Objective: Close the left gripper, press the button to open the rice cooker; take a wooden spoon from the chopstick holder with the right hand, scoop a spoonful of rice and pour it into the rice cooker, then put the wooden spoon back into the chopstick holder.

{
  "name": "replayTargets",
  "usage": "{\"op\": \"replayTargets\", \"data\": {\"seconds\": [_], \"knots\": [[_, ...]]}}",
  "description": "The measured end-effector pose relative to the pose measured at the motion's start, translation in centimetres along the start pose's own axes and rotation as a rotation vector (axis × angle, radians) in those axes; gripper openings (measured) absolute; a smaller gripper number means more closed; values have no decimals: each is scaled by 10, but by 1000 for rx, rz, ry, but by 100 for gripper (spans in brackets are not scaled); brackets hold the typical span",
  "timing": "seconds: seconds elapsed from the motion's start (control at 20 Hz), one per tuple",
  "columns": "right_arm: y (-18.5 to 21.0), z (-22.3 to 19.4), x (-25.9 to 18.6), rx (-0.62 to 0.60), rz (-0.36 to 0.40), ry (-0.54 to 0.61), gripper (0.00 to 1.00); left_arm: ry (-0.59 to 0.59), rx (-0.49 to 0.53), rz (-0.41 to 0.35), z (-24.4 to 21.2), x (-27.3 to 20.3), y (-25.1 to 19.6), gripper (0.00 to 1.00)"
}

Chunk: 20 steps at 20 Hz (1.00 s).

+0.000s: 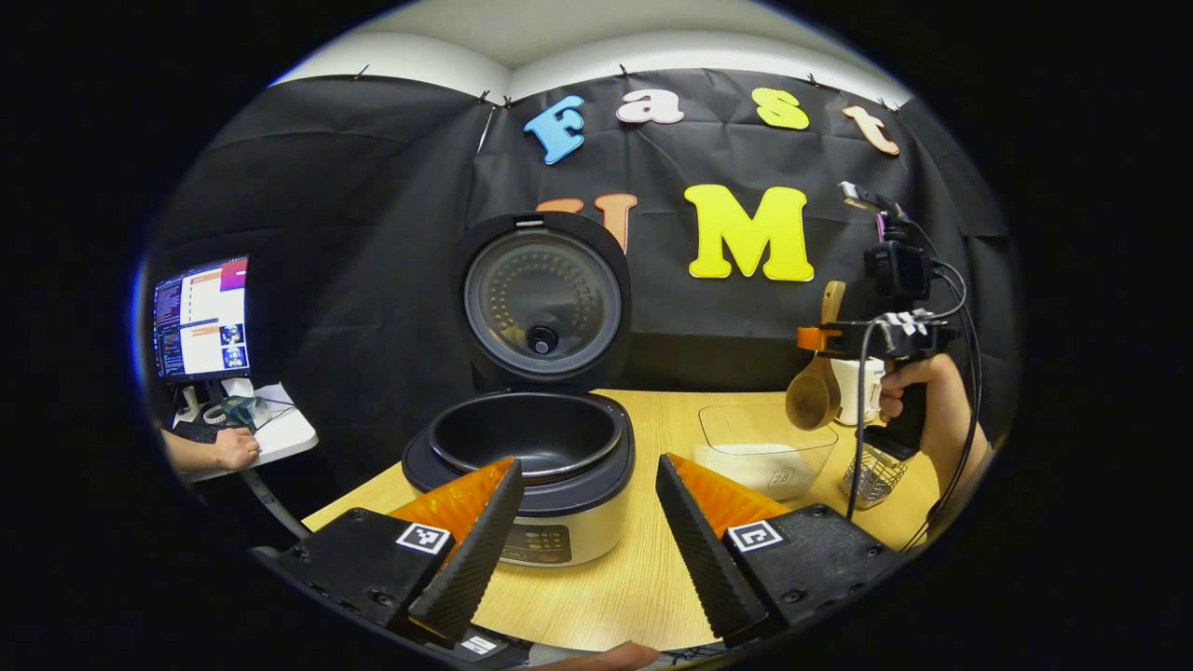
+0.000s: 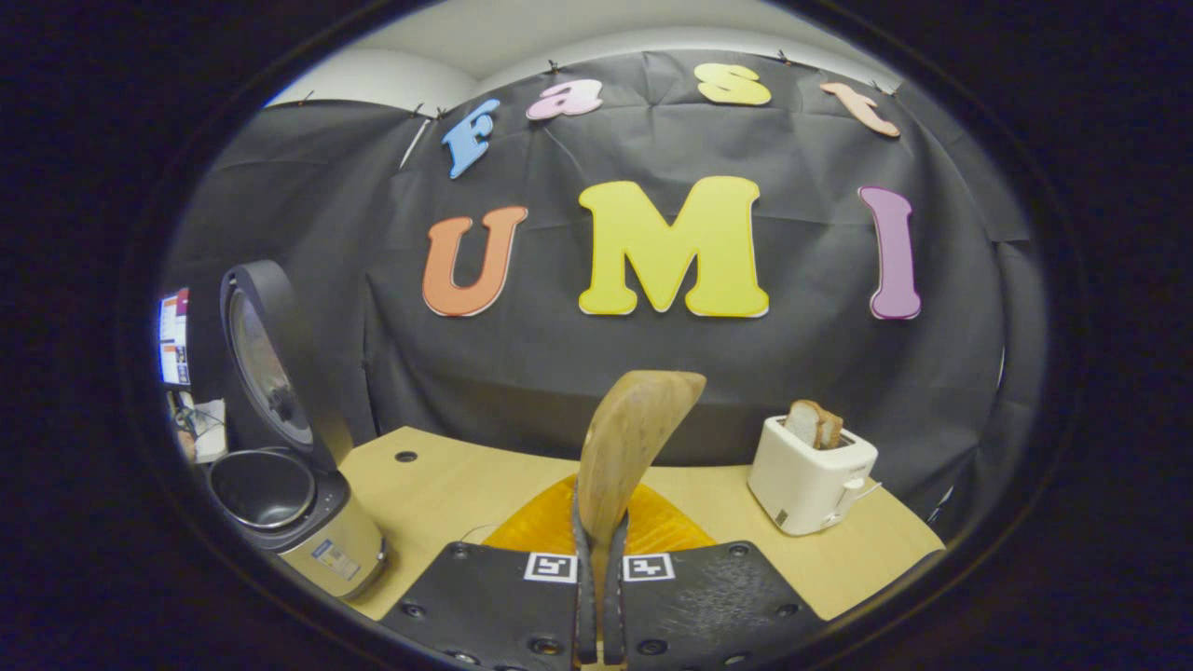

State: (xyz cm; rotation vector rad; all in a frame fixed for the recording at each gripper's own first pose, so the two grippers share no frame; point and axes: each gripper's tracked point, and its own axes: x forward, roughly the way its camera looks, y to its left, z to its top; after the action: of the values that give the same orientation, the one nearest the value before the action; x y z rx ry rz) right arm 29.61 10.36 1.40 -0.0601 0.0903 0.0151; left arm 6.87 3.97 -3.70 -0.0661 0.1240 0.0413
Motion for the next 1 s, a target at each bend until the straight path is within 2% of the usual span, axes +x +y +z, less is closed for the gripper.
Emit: {"op": "replayTargets", "data": {"seconds": [0.1,0.35,0.5,0.7,1.0], "knots": [[-5,-18,14,-16,-47,22,3,5,0,8,-3,2,5,92],[-16,-66,35,-2,-107,118,3,35,-32,-1,-11,7,9,92],[-19,-78,38,-41,-169,116,5,28,-37,-11,-8,6,8,92],[-2,-89,35,-71,-191,113,3,13,-24,-24,-4,3,7,92],[39,-93,28,-18,-147,129,4,17,-11,-7,-6,2,17,92]]}}
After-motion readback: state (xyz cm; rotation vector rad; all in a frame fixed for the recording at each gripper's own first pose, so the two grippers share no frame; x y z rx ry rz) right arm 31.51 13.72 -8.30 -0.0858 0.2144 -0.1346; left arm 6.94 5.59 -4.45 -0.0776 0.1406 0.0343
